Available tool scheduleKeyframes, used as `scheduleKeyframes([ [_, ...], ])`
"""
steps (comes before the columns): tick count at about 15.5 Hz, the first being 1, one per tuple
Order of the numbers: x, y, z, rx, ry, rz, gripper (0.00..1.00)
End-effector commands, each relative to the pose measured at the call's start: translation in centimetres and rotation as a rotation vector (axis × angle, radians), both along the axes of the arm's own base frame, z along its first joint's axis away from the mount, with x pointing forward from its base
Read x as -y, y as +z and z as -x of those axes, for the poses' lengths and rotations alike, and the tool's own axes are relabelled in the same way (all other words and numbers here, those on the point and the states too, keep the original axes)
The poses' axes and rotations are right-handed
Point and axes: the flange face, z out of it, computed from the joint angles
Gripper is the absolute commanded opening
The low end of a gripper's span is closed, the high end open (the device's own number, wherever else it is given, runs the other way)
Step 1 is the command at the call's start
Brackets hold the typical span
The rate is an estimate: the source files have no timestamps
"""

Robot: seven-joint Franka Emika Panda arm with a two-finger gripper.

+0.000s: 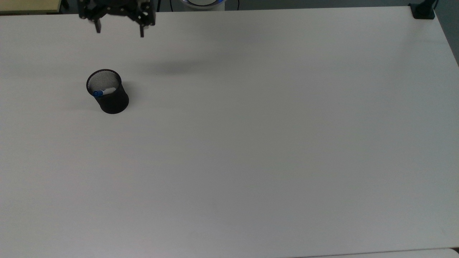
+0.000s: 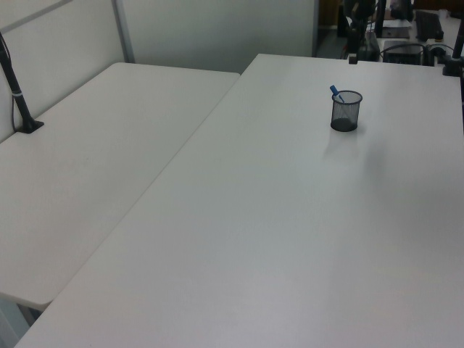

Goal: Remove the marker
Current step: 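Lower the gripper over the cup and close on the blue marker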

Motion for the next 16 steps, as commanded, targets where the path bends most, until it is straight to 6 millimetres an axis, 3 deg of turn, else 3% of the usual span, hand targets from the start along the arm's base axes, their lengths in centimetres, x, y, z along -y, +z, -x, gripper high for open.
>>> scheduleKeyframes([
  [1, 2.3, -4.0, -0.8, 0.106, 0.016, 0.038, 1.00],
  [3, 4.4, -4.5, -1.3, 0.207, -0.024, 0.050, 1.00],
  [7, 5.9, -9.3, -1.8, 0.293, -0.028, 0.050, 1.00],
  [11, 5.8, -13.1, -1.6, 0.316, -0.055, 0.033, 0.97],
  [16, 5.8, -15.4, -2.3, 0.334, -0.046, 0.030, 0.90],
])
